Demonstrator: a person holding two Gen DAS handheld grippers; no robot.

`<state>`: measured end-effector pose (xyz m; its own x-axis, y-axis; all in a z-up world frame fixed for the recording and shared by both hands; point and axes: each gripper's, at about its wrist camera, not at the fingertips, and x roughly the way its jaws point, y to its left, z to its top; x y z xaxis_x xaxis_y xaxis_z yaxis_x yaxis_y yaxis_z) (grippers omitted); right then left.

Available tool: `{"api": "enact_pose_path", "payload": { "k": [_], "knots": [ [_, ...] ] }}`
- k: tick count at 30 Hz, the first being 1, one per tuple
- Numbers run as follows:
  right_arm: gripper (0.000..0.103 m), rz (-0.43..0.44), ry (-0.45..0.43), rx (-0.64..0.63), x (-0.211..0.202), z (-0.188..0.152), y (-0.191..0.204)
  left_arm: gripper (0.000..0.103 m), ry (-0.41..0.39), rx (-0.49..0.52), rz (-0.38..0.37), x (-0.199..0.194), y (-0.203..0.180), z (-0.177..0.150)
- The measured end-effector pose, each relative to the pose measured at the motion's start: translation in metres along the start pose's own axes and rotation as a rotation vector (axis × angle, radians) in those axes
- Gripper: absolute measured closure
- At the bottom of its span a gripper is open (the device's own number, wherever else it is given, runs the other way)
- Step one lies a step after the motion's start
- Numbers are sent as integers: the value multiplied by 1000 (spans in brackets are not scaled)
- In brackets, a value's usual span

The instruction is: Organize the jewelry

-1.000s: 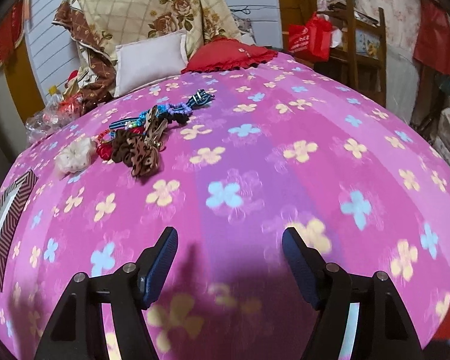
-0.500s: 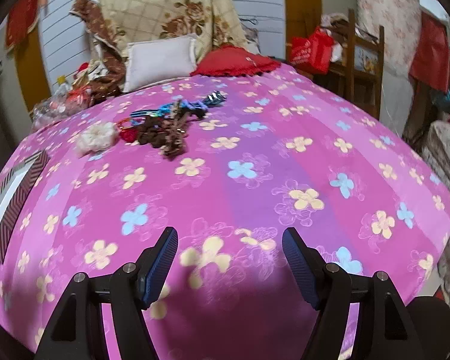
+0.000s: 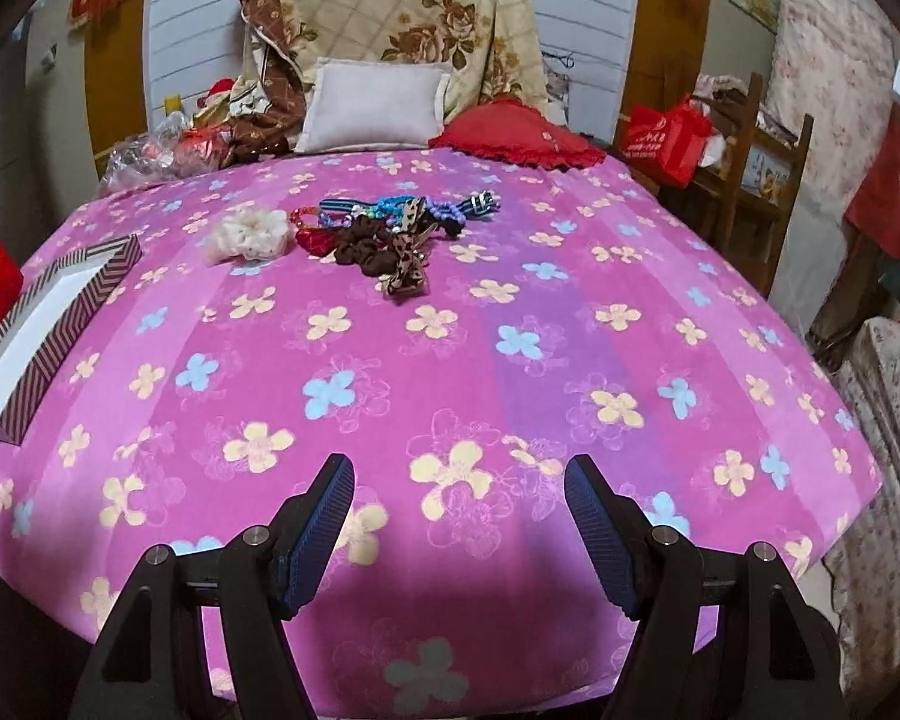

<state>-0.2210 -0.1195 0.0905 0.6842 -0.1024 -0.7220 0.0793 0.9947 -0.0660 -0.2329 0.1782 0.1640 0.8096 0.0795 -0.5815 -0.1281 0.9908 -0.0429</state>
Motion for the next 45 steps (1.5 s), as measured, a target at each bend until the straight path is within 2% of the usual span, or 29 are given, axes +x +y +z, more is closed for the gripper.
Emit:
{"api": "enact_pose_path", "payload": {
  "k": [5,11,20,22,26,34,41,45],
  "knots": [
    [33,-4,-7,5,-7,4,-2,2,-6,-6,-8,-2,1,4],
    [33,-32,-45,-3,-15,8,-2,2,39,-7,-20,20,-3,-2],
    [33,-88,30,-66,11,-1,-7,2,156,-2,-97,77,-31,-9],
    [33,-64,31,-36,10,1,-12,2,160,6,-113,80,-36,-10],
    [33,-53,70,-23,21,-3,-9,2,176,60,-88,88,-39,-16],
    [33,-43,107,-35,35,-8,-4,2,217,51,-73,104,-34,-21],
    [33,-52,67,-24,28,-11,-20,2,228,69,-70,108,-53,-18],
    [33,-30,66,-24,31,-16,-26,2,243,42,-87,106,-65,-15]
  ]
}}
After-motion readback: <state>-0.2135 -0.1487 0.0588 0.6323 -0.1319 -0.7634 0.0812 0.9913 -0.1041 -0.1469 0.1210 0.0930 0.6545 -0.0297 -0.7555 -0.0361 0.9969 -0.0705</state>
